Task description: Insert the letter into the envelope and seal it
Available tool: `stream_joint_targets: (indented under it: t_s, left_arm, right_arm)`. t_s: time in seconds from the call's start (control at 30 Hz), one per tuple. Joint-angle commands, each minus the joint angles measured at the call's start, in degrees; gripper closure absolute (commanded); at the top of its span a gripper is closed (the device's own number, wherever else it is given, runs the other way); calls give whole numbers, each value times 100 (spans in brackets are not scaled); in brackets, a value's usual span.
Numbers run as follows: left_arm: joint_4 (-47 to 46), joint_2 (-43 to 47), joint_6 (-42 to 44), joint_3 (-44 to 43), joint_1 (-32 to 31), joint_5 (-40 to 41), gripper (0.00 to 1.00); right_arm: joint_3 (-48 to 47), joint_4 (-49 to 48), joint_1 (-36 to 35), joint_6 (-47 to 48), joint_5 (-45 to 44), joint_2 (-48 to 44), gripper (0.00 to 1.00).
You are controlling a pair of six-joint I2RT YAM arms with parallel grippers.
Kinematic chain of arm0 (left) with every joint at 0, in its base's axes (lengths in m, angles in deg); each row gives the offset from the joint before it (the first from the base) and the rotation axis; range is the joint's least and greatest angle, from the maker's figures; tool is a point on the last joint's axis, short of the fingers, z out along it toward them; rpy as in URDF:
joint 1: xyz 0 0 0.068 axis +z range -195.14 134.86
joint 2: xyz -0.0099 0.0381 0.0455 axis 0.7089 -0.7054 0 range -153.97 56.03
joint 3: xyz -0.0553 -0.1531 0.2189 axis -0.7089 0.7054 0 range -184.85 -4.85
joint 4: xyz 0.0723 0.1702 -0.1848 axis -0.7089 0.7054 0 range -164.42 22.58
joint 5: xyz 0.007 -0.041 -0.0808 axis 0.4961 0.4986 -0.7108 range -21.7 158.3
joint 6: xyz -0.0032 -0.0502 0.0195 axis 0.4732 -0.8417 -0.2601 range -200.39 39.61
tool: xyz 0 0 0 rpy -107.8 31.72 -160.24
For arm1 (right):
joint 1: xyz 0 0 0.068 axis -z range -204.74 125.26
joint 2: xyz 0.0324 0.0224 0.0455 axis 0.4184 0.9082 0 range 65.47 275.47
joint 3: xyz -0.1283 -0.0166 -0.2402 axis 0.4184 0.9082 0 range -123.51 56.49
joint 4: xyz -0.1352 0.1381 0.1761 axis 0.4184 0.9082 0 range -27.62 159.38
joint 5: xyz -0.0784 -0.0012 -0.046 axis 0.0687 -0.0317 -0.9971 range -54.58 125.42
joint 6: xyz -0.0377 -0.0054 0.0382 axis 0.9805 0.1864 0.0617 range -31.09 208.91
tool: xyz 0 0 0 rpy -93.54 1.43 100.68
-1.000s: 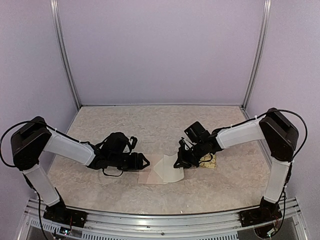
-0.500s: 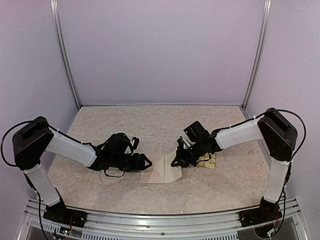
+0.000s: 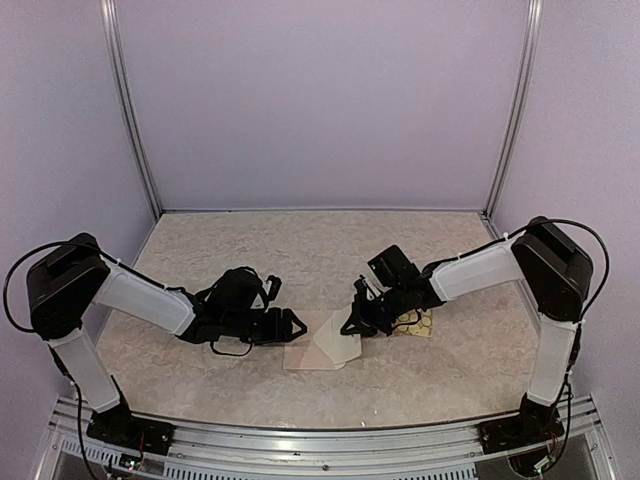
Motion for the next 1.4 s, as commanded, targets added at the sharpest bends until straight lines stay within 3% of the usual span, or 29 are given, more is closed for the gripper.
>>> stream_joint_targets:
  t_s: [0.0,0.4,0.67,0.8,1.37]
  left_arm:
    - [434,-46,-28,184,-34,-38,33]
    - [215,-88,-203,233,-82,-172,33]
    - [669,518,-144,290,-11,144,33]
    - [681,734,-173,309,-8,98,32]
    - [278,332,-307,410,-8,-126,33]
  right_arm:
    - [-115,-120,-121,25,71,132,100]
    - [-593,86,-272,142,66,414,100]
    - [-842,1649,-267,829,-779,-188,55]
    - [-943,2338,-306,1116,-1229,-354,44]
    - [-876,2356,-496,1038,-1348,-217,51]
